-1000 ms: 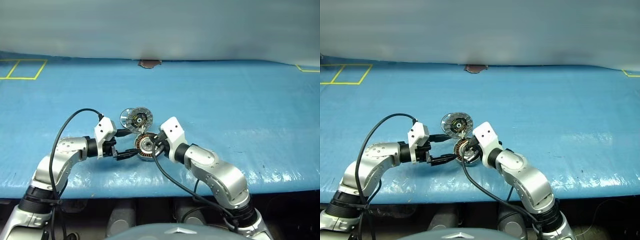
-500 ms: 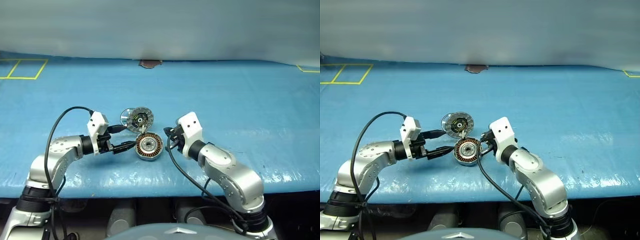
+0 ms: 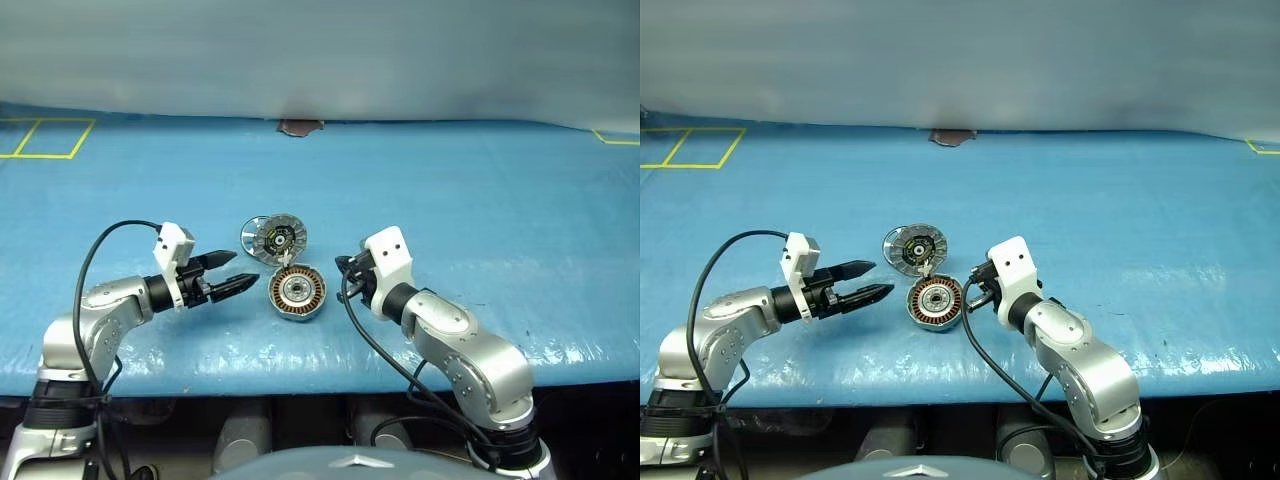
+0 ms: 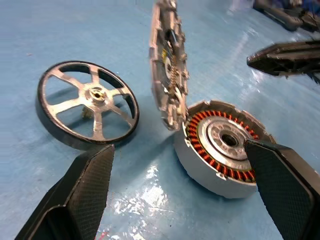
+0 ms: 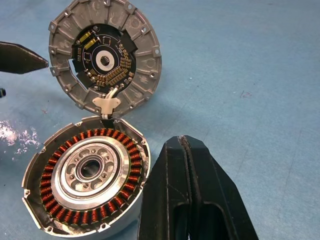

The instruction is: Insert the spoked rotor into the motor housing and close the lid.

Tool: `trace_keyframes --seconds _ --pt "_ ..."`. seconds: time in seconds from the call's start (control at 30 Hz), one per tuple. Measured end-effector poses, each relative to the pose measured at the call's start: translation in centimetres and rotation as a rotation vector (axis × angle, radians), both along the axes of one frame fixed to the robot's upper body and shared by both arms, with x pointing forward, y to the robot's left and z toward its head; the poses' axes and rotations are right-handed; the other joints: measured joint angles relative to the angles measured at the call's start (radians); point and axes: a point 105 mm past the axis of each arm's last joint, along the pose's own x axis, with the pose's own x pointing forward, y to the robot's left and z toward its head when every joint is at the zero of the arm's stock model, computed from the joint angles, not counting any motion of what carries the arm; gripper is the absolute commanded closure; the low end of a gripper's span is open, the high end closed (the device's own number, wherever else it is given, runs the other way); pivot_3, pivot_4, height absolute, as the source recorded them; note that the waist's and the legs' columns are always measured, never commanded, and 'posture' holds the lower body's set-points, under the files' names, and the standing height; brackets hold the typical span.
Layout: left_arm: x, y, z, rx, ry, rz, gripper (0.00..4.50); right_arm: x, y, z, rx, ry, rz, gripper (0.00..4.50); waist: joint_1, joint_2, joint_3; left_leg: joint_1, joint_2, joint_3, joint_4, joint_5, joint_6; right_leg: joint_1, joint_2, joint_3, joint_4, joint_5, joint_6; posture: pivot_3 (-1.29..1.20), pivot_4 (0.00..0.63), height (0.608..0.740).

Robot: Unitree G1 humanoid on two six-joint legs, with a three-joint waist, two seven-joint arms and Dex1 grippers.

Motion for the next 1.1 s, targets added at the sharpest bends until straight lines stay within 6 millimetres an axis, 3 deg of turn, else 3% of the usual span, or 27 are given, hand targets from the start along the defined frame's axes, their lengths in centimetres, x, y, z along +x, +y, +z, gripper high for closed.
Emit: trace_keyframes --seconds 0.2,0.47,0.77,0.93,1.1 --pt "0.6 0.2 0.3 0.086 -0.035 0.012 0.0 -0.1 -0.4 -0.3 -0.005 0.009 -0.013 4.46 0.002 0.0 0.0 0.0 0.0 0.0 0.0 0.0 0.0 0.0 0.0 0.0 0.0 0.0 0.0 0.0 0.15 0.74" --pt "2.8 -1.5 5.4 0.301 -0.318 -0.154 0.0 0.0 -1.1 -0.4 -0.011 0.012 -0.04 4.46 0.002 0.0 0.0 0.0 0.0 0.001 -0.001 0.0 0.0 0.0 0.0 0.0 -0.001 0.0 0.0 0.0 0.15 0.74" --pt "3.9 -1.0 3.5 0.534 -0.304 -0.33 0.0 -0.3 -1.3 -0.6 0.002 0.02 -0.074 4.46 -0.003 0.0 0.0 -0.004 0.0 0.002 -0.003 0.0 0.0 -0.006 0.001 0.002 0.0 0.001 0.001 0.0 0.15 0.74" --pt "4.6 -0.5 3.2 0.559 -0.289 -0.314 0.0 -0.4 -1.6 -0.6 0.004 0.018 -0.093 4.46 -0.002 0.0 0.0 -0.007 0.0 0.001 -0.001 0.0 0.0 -0.008 0.001 0.002 0.0 0.003 0.005 0.0 0.15 0.74" --pt "4.3 -1.4 2.1 0.533 -0.252 -0.342 0.0 -0.4 -1.7 -0.6 0.004 0.02 -0.1 4.46 -0.001 0.0 0.0 -0.008 0.0 0.001 0.001 0.0 0.0 -0.008 0.001 0.002 0.0 0.003 0.005 0.0 0.15 0.74"
